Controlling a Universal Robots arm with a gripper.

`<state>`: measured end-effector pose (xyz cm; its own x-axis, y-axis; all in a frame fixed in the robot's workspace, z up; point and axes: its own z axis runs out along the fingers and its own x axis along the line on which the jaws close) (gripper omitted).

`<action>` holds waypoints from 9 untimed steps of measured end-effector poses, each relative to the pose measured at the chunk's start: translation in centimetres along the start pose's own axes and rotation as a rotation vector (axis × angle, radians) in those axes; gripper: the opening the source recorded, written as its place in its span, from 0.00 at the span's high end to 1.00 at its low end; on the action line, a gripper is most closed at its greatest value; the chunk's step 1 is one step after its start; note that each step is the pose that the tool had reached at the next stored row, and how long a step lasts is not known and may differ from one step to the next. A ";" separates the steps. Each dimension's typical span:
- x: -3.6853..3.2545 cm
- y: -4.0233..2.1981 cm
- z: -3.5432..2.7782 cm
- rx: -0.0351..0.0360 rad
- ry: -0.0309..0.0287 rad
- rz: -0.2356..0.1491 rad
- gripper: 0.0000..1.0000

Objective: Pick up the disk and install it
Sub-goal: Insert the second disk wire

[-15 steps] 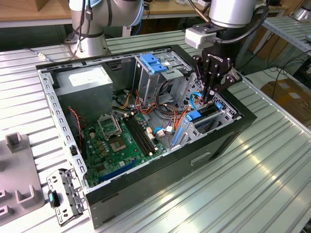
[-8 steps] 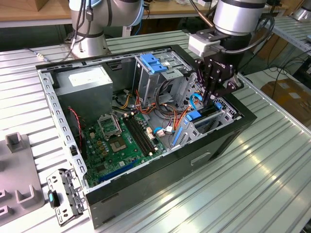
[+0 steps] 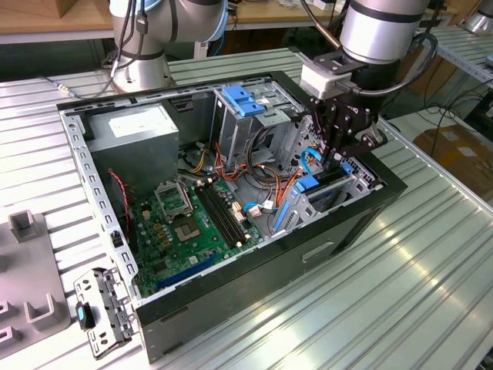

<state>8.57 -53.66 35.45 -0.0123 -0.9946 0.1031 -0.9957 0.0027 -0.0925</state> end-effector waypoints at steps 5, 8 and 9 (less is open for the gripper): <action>0.50 0.09 0.21 0.0057 -0.0219 -0.003 0.84; 0.74 0.11 0.30 0.0058 -0.0356 -0.005 0.84; 0.82 0.10 0.34 0.0058 -0.0423 -0.005 0.84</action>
<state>8.49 -54.51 35.19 -0.0036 -0.9981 0.0616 -0.9952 -0.0024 -0.0978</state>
